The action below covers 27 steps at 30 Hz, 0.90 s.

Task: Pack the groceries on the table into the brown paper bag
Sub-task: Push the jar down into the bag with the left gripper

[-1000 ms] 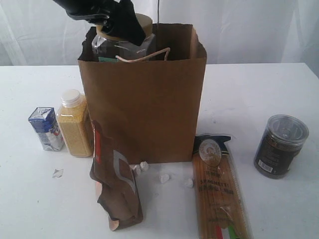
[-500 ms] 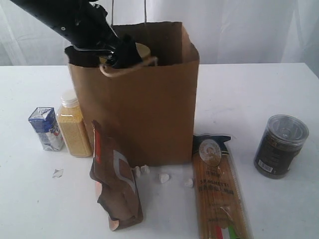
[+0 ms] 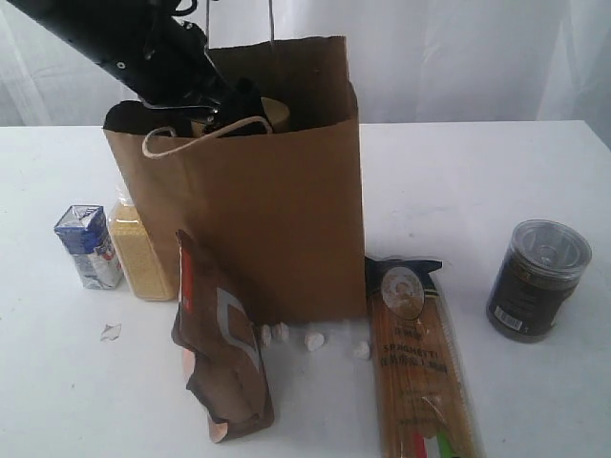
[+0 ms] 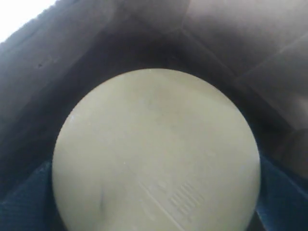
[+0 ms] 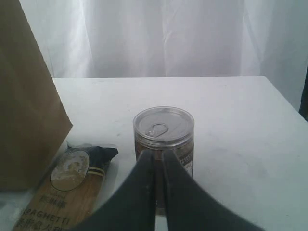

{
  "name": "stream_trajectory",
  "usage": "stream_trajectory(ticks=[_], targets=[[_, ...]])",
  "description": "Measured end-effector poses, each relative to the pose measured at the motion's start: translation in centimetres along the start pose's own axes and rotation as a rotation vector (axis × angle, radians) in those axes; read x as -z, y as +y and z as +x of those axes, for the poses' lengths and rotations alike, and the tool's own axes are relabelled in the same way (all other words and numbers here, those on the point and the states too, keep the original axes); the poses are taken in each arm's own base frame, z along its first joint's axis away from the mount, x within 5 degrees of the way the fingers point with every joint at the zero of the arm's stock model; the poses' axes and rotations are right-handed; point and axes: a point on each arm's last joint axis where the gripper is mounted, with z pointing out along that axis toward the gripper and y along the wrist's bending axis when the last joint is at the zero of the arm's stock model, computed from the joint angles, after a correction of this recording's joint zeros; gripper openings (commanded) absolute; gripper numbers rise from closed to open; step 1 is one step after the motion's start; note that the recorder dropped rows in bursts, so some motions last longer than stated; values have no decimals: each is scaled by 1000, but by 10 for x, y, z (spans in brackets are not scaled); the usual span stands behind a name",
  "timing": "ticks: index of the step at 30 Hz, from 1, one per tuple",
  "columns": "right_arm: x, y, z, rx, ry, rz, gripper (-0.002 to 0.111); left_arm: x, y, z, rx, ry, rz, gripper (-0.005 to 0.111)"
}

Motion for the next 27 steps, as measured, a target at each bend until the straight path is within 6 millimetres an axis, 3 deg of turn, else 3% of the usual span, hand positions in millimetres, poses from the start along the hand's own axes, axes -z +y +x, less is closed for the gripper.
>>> stream_trajectory(ticks=[5, 8, 19, 27], targets=[[0, 0, 0, 0, 0, 0, 5, 31, -15, -7, -69, -76, -39, 0], [0, 0, 0, 0, 0, 0, 5, 40, -20, -8, -81, -85, -37, 0], [0, 0, 0, 0, 0, 0, 5, 27, -42, -13, -129, -89, -10, 0], [0, 0, 0, 0, 0, 0, 5, 2, -34, -10, -88, -39, -11, 0]])
